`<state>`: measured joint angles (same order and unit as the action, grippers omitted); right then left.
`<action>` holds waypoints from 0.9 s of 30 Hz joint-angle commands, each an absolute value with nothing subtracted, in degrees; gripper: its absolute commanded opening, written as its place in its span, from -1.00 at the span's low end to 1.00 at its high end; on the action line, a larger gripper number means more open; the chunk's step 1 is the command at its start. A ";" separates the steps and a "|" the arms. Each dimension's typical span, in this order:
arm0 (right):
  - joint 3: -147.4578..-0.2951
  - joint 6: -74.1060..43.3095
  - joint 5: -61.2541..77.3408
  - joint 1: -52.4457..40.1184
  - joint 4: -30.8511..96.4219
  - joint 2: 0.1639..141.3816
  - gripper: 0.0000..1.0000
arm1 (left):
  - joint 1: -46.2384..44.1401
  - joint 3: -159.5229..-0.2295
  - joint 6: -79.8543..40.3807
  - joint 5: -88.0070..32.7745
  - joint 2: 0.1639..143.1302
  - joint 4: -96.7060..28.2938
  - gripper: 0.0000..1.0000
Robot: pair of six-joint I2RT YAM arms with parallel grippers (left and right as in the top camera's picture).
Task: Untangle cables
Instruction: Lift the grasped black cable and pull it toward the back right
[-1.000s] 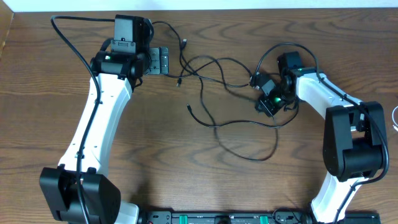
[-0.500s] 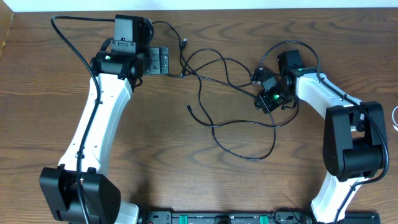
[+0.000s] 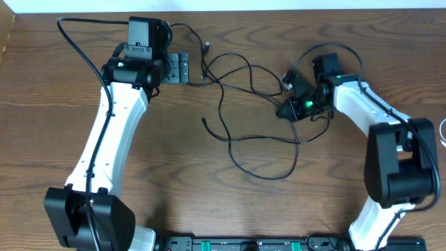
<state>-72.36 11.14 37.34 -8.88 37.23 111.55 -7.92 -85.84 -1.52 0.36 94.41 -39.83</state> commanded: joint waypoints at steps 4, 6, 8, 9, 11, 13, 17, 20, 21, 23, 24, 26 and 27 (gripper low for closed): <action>-76.07 9.67 42.11 -8.34 36.62 98.83 -0.98 | -7.90 -85.80 -1.61 0.69 94.72 -39.88 0.86; -76.07 9.67 40.86 -8.34 36.56 95.35 -0.98 | -7.88 -85.80 -1.61 0.69 94.72 -39.88 0.86; -76.07 9.69 38.22 -8.34 36.58 92.12 -0.98 | -7.90 -85.80 -1.61 0.69 94.72 -39.88 0.86; -76.07 9.67 37.06 -8.34 36.60 90.67 -0.98 | -7.90 -85.80 -1.61 0.69 94.72 -39.88 0.86; -76.07 9.67 35.05 -8.34 36.58 87.92 -0.98 | -7.90 -85.80 -1.61 0.69 94.72 -39.88 0.86; -76.07 9.67 34.44 -8.34 35.90 85.12 -0.98 | -7.90 -85.80 -1.61 0.69 94.72 -39.88 0.86; -76.07 9.02 34.44 -8.34 32.64 80.16 -0.98 | -7.90 -85.80 -1.61 0.69 94.72 -39.88 0.86; -76.07 7.14 34.46 -8.34 29.28 76.62 -0.98 | -7.90 -85.80 -1.61 0.69 94.72 -39.88 0.86; -76.07 6.61 34.46 -8.34 27.97 75.48 -0.98 | -7.90 -85.80 -1.61 0.69 94.72 -39.88 0.86; -76.07 5.48 34.46 -8.34 25.23 73.65 -0.98 | -7.88 -85.80 -1.61 0.69 94.72 -39.88 0.86; -76.07 4.75 34.44 -8.34 23.14 72.51 -0.98 | -7.88 -85.80 -1.61 0.69 94.72 -39.88 0.86; -76.07 4.73 34.39 -8.34 19.51 71.07 -0.98 | -7.90 -85.80 -1.61 0.69 94.72 -39.88 0.86; -76.07 4.73 34.06 -8.34 17.45 70.46 -0.98 | -7.90 -85.80 -1.61 0.69 94.72 -39.88 0.86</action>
<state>-75.20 6.52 34.39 -8.86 19.81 72.58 -7.92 -85.84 -1.50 0.32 94.41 -39.86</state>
